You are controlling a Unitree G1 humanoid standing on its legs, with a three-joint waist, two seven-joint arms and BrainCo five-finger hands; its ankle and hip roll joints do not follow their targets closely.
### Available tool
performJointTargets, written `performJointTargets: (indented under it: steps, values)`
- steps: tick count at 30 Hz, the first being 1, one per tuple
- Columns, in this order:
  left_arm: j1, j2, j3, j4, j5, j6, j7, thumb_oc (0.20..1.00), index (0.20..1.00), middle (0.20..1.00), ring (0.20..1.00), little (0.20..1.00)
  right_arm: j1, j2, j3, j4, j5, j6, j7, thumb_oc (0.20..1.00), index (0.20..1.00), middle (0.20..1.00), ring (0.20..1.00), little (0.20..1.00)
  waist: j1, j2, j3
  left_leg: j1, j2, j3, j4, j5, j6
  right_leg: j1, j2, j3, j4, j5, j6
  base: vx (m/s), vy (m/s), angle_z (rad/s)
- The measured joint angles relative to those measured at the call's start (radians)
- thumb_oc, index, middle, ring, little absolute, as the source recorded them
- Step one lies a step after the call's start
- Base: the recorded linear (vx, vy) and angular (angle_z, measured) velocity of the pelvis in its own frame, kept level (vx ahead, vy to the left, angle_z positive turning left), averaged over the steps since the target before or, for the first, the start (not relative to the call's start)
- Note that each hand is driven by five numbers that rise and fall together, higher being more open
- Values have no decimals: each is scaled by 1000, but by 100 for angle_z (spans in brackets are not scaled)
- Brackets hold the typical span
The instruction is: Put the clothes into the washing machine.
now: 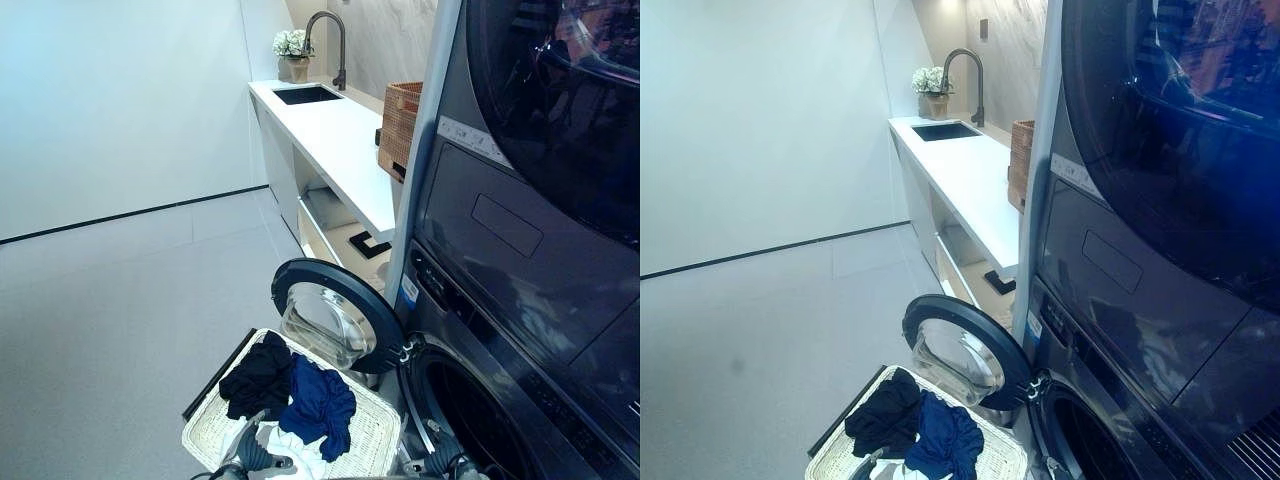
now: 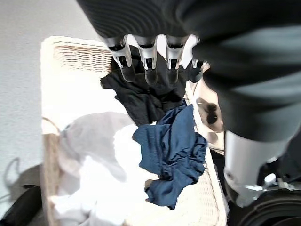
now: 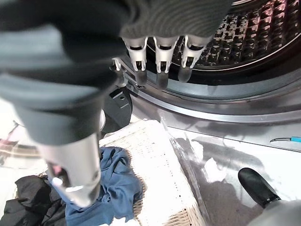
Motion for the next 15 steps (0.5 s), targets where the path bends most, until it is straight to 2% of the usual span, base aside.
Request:
performJointTargets:
  steps: [1,8,12,15]
  values:
    - [0,1,0,-1,-3,0,5,1000,1000,1000,1000,1000,0,0,0,0,1,0,1,1000,1000,1000,1000,1000,0,1,1,-1,0,0,0,0,0,-1,0,0,0,0,0,-519,-157,52]
    - [-1,0,0,-1,-39,9,-98,1000,1000,1000,1000,1000,0,-1,-2,0,1,0,10,1000,1000,1000,1000,1000,-1,4,5,-13,0,-1,1,1,-2,-13,0,1,0,0,0,0,0,0]
    - [-1,0,0,0,-39,44,-110,1000,1000,1000,1000,1000,0,-1,-19,0,1,0,10,1000,1000,1000,1000,1000,0,3,11,-13,0,-1,1,0,0,-11,0,1,0,0,0,0,0,0]
    - [-1,0,0,0,-39,44,-102,1000,1000,1000,1000,1000,0,0,-30,0,4,0,10,1000,1000,1000,1000,1000,0,2,13,-13,0,-1,2,0,0,-12,0,1,0,0,0,0,0,0]
